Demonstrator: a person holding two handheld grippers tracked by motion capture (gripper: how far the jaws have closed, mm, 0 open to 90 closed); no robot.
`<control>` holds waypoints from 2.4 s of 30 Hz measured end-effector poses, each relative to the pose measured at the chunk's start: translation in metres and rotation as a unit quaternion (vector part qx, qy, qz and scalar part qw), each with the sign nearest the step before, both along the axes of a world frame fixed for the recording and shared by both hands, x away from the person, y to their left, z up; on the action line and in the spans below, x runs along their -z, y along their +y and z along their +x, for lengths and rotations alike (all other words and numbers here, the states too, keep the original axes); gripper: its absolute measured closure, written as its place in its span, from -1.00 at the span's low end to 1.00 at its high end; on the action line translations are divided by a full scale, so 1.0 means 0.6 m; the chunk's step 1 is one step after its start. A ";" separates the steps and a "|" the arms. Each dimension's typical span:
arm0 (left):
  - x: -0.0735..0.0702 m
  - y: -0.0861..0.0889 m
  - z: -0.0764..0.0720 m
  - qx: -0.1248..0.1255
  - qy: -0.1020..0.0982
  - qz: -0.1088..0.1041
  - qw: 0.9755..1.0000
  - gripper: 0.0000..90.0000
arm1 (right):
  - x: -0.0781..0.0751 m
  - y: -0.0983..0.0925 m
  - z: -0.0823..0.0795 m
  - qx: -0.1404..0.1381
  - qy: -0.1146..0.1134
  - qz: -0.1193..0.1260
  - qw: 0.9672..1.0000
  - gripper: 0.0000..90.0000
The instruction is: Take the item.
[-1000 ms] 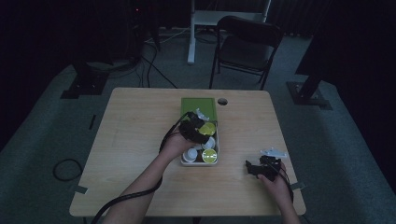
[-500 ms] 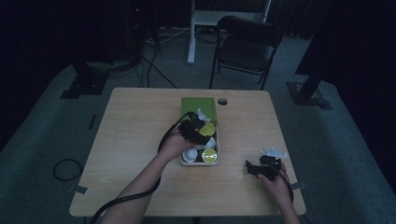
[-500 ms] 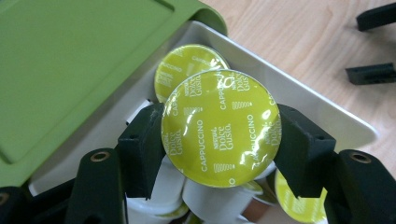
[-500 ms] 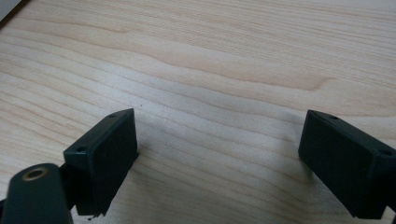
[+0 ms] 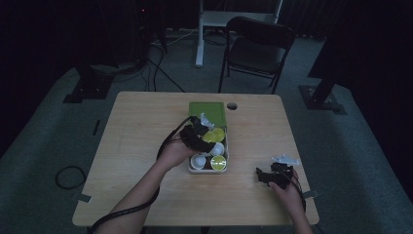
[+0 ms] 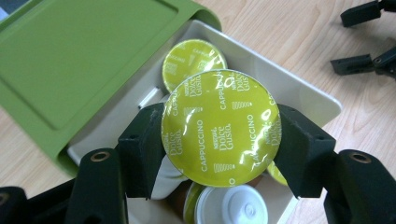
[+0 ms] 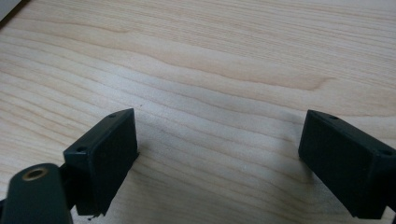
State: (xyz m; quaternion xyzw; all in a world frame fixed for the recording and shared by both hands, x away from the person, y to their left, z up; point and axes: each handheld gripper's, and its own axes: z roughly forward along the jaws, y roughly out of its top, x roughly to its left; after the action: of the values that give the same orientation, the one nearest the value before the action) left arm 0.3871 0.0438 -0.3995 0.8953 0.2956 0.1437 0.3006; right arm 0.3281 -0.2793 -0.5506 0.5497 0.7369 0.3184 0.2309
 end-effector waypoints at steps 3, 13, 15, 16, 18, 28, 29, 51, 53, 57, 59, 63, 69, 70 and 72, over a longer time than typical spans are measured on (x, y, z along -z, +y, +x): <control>-0.004 0.007 -0.004 -0.001 0.000 -0.001 1.000 -0.14 | 0.000 0.000 0.000 0.000 0.000 0.000 1.000 -0.75; -0.018 0.040 -0.013 -0.013 -0.003 -0.012 1.000 -0.14 | 0.000 0.000 0.000 0.000 0.000 0.000 1.000 -0.75; -0.019 0.047 -0.015 -0.018 -0.005 -0.013 1.000 -0.14 | 0.000 0.000 0.000 0.000 0.000 0.000 1.000 -0.75; -0.020 0.052 -0.015 -0.018 -0.003 -0.015 1.000 -0.14 | 0.000 0.000 0.000 0.000 0.000 0.000 1.000 -0.75; -0.020 0.060 -0.017 -0.022 -0.005 -0.015 1.000 -0.14 | 0.000 0.000 0.000 0.000 0.000 0.000 1.000 -0.75; -0.013 0.101 -0.021 -0.041 -0.002 -0.022 0.999 -0.14 | 0.000 0.000 0.000 0.000 0.000 0.000 1.000 -0.75; -0.013 0.105 -0.022 -0.043 -0.002 -0.024 0.999 -0.14 | 0.000 0.000 0.000 0.000 0.000 0.000 1.000 -0.75; 0.023 0.181 -0.041 -0.086 0.003 -0.040 0.996 -0.14 | 0.000 0.000 0.000 -0.001 0.000 -0.001 1.000 -0.75; 0.028 0.188 -0.042 -0.088 0.005 -0.039 0.995 -0.14 | 0.000 0.000 0.000 0.000 0.000 0.000 1.000 -0.75; 0.037 0.201 -0.044 -0.098 0.009 -0.041 0.994 -0.14 | 0.000 0.000 0.000 0.001 0.001 0.001 1.000 -0.75; 0.041 0.209 -0.045 -0.103 0.010 -0.042 0.994 -0.14 | 0.000 0.000 0.000 0.000 0.001 0.001 1.000 -0.75; 0.051 0.223 -0.048 -0.109 0.014 -0.041 0.993 -0.14 | 0.000 0.000 0.000 0.000 0.001 0.000 1.000 -0.75; 0.065 0.244 -0.053 -0.122 0.017 -0.038 0.992 -0.14 | 0.000 0.000 0.000 0.000 0.001 0.000 1.000 -0.75; 0.067 0.247 -0.054 -0.125 0.017 -0.039 0.991 -0.14 | 0.000 0.000 0.000 0.000 0.000 0.000 1.000 -0.75; 0.072 0.254 -0.056 -0.129 0.020 -0.039 0.991 -0.14 | 0.000 0.000 0.000 0.000 0.000 0.000 1.000 -0.75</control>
State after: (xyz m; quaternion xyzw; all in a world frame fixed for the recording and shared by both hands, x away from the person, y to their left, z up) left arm 0.3536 0.1964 -0.4429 0.8401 0.4197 0.1515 0.3083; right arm 0.3280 -0.2793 -0.5506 0.5499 0.7370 0.3182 0.2305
